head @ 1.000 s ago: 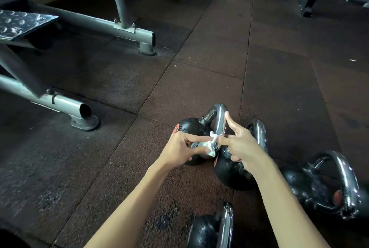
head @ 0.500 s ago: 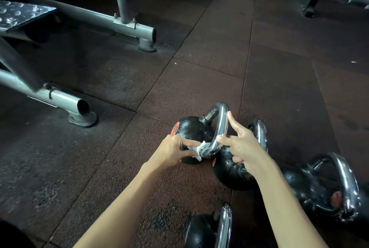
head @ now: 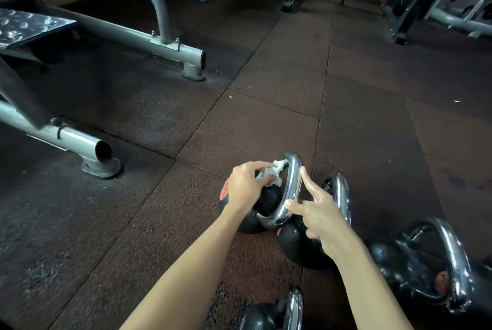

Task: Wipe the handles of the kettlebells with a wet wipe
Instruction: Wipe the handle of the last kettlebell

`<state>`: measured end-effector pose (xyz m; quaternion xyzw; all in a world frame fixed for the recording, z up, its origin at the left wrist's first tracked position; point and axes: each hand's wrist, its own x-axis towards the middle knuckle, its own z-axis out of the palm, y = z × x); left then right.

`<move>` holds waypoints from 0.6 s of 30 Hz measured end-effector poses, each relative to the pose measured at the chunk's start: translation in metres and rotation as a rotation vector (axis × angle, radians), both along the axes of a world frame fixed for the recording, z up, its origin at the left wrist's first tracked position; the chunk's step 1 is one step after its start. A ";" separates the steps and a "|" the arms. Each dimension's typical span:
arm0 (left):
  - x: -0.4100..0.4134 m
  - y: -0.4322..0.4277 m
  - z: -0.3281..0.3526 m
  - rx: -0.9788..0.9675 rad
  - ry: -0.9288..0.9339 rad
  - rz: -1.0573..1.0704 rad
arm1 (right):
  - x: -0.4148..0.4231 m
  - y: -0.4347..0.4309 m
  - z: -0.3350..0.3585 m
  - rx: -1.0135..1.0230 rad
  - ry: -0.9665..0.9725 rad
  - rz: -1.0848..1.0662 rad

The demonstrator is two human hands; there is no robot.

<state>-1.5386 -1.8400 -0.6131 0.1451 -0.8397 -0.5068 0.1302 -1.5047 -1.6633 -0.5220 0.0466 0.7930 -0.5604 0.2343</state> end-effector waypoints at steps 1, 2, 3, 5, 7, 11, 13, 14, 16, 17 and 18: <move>-0.002 0.005 0.000 0.005 -0.008 0.018 | 0.001 0.001 -0.001 -0.003 0.002 -0.006; -0.003 0.009 -0.001 0.008 -0.010 0.040 | 0.001 0.002 -0.001 -0.004 0.003 -0.015; -0.003 0.012 -0.003 0.004 -0.014 0.060 | 0.001 0.003 -0.002 -0.005 0.003 -0.026; -0.003 0.020 -0.005 -0.020 -0.033 0.097 | 0.001 0.003 -0.003 -0.001 0.002 -0.046; -0.003 0.027 -0.004 -0.062 -0.038 0.132 | 0.001 0.004 -0.003 0.003 0.001 -0.059; -0.013 0.038 0.009 -0.052 0.024 0.128 | 0.001 0.004 -0.004 0.000 -0.005 -0.063; -0.018 0.036 0.016 -0.019 0.077 0.097 | 0.001 0.003 -0.005 0.005 -0.002 -0.061; -0.020 0.032 0.017 -0.007 0.080 0.075 | 0.001 0.002 -0.005 0.008 -0.001 -0.061; -0.019 0.024 0.015 0.012 0.047 0.024 | 0.002 0.002 -0.006 0.005 0.001 -0.066; -0.018 0.020 0.012 0.013 0.028 0.007 | 0.001 0.003 -0.006 0.005 0.003 -0.068; -0.016 0.017 0.009 0.003 0.012 0.000 | 0.001 0.002 -0.006 0.004 0.003 -0.069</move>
